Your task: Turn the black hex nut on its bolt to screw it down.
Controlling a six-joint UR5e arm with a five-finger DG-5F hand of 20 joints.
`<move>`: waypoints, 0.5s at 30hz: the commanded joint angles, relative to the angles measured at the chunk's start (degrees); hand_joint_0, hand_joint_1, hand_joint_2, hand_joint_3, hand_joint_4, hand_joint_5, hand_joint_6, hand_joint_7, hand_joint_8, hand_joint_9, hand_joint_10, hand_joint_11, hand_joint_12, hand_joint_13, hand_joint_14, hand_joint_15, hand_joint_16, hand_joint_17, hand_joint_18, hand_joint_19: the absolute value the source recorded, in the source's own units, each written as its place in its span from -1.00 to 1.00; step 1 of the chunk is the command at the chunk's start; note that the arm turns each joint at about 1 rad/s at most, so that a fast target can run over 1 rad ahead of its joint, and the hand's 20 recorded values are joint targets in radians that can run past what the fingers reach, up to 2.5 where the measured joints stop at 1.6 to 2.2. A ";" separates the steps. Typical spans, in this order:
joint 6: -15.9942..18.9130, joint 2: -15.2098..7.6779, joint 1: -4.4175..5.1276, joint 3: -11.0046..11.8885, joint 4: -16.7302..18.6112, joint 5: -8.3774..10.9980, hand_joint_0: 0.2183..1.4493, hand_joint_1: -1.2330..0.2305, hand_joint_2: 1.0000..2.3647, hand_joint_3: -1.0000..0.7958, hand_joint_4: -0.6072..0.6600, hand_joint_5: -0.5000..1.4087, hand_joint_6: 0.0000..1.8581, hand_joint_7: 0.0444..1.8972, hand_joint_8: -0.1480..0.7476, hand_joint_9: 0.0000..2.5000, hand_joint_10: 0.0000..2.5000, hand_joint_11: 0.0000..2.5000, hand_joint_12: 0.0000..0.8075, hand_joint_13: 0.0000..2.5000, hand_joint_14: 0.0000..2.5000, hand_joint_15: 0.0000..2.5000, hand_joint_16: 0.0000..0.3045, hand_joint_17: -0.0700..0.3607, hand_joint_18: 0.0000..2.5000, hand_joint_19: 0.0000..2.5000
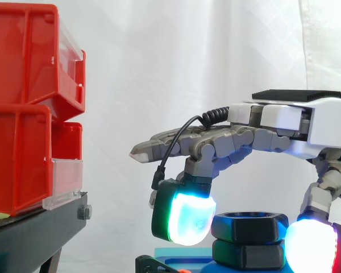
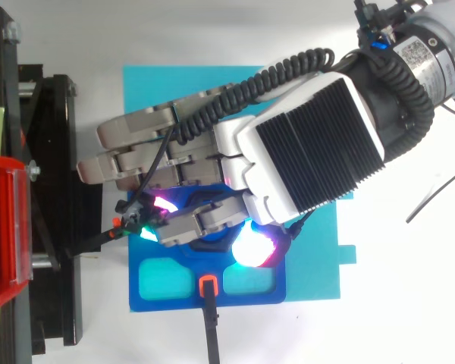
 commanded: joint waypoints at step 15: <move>0.89 0.03 0.74 6.33 -6.29 0.09 -0.79 0.04 -1.00 -0.44 0.40 -0.61 -0.46 0.00 -0.08 -0.49 -1.00 -0.97 0.09 -0.83 -1.00 -1.00 -0.60 -0.05 -0.89 -0.86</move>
